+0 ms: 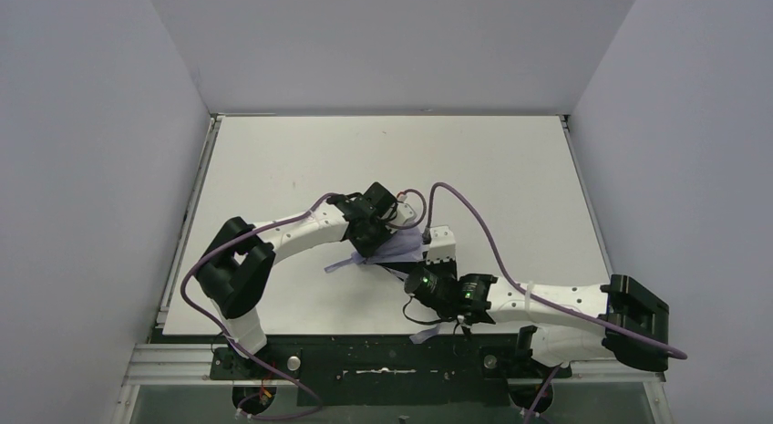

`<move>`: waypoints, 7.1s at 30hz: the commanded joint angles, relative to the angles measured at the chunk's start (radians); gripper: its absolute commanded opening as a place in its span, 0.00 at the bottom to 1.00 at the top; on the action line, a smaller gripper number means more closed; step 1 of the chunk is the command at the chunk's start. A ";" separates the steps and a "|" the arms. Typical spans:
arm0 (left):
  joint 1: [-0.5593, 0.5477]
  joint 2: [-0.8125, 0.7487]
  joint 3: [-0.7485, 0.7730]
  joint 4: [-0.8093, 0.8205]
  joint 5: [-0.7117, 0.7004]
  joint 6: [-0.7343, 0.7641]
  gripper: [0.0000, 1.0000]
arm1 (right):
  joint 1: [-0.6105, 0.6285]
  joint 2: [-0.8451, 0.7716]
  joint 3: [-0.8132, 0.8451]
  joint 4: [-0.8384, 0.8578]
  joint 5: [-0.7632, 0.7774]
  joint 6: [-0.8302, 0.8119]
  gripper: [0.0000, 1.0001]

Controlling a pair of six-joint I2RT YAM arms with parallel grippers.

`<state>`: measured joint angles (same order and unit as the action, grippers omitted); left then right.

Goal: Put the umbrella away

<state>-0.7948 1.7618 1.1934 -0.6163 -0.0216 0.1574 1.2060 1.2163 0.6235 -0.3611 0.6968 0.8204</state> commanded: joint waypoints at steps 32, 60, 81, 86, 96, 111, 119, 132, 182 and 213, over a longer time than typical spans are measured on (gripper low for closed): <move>-0.091 0.006 -0.071 0.054 -0.230 0.088 0.00 | 0.086 -0.525 -0.004 -0.347 0.078 0.067 0.39; -0.325 -0.122 -0.393 0.539 -0.482 0.344 0.00 | -0.882 -0.115 0.102 0.222 -1.072 -0.443 0.77; -0.416 -0.088 -0.536 0.848 -0.609 0.544 0.00 | -0.818 0.199 0.386 -0.141 -1.542 -1.164 0.78; -0.425 -0.080 -0.555 0.892 -0.628 0.569 0.00 | -0.761 0.248 0.415 -0.192 -1.545 -1.199 0.78; -0.441 -0.061 -0.566 0.928 -0.643 0.583 0.00 | -0.707 0.347 0.446 -0.209 -1.495 -1.195 0.86; -0.445 -0.113 -0.566 0.958 -0.643 0.541 0.00 | -0.679 0.588 0.507 -0.264 -1.343 -1.265 0.56; -0.442 -0.266 -0.547 0.902 -0.645 0.465 0.34 | -0.678 0.610 0.514 -0.256 -1.230 -1.297 0.26; -0.399 -0.811 -0.559 0.520 -0.465 0.131 0.52 | -0.656 0.550 0.471 -0.157 -1.125 -1.410 0.17; 0.298 -0.055 -0.294 0.563 0.926 -0.024 0.92 | -0.462 0.161 -0.018 0.385 -1.023 -1.775 0.08; 0.214 0.118 -0.188 0.374 0.899 0.076 0.26 | -0.456 0.137 -0.040 0.497 -1.014 -1.683 0.14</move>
<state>-0.5556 1.8687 0.9768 -0.1349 0.8917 0.1806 0.7479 1.3773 0.5961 0.0532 -0.3473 -0.8879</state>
